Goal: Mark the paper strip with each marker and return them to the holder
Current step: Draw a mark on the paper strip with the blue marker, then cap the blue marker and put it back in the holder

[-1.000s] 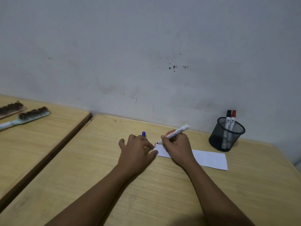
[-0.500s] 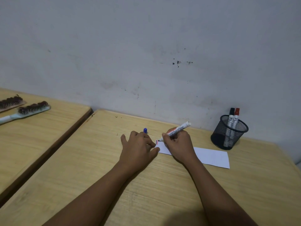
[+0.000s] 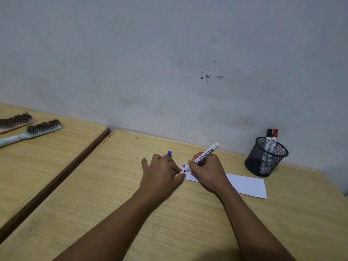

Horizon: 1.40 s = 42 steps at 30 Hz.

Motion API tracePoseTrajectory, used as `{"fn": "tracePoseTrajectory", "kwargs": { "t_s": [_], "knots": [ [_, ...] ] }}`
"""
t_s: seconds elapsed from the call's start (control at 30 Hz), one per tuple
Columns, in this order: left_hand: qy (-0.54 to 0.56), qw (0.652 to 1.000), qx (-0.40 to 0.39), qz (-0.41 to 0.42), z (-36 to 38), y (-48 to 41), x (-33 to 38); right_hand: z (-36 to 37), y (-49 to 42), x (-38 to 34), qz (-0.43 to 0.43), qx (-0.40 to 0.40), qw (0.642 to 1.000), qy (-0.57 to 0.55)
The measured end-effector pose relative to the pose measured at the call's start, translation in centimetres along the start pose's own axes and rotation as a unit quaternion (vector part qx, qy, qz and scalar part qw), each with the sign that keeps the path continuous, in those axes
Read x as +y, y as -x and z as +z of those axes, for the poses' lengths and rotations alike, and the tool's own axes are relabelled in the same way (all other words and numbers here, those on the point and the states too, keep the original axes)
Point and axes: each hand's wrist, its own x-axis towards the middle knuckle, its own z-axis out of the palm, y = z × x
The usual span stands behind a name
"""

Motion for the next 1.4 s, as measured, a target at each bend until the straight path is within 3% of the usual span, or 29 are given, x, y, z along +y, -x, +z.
{"fn": "tracePoseTrajectory", "kwargs": {
  "t_s": [0.2, 0.3, 0.43, 0.53, 0.63, 0.77, 0.87, 1.17, 1.4],
  "knots": [
    [0.053, 0.998, 0.042, -0.012, -0.3, 0.0, 0.0, -2.2, -0.4, -1.3, 0.037, 0.021, 0.976, -0.213],
    [0.105, 0.987, 0.102, -0.069, -1.5, -1.2, 0.2, -3.5, -0.4, -2.9, 0.010, 0.058, 0.969, -0.240],
    [-0.023, 0.994, -0.006, -0.108, -2.7, -3.4, -0.1, -4.7, 0.3, -4.2, -0.005, 0.058, 0.972, -0.226],
    [-0.025, 0.996, -0.035, -0.082, -3.7, -3.9, 0.0, -5.6, 1.2, -4.5, -0.003, 0.068, 0.972, -0.225],
    [0.111, 0.989, -0.009, -0.099, -5.4, -3.9, 1.5, -6.5, 2.0, -4.8, -0.001, 0.089, 0.964, -0.249],
    [0.384, 0.921, -0.044, -0.044, -7.8, -2.8, 4.4, -7.7, 2.9, -6.3, -0.010, 0.112, 0.956, -0.270],
    [0.446, 0.893, -0.055, 0.017, -9.9, -1.9, 7.1, -8.9, 4.0, -7.7, -0.030, 0.120, 0.953, -0.275],
    [0.483, 0.869, -0.036, 0.100, -13.7, 0.5, 14.4, -14.2, 8.7, -11.3, -0.075, 0.124, 0.941, -0.306],
    [0.308, 0.924, 0.121, 0.190, -13.8, 1.2, 18.8, -17.3, 10.7, -11.6, -0.036, 0.148, 0.927, -0.344]
  ]
}}
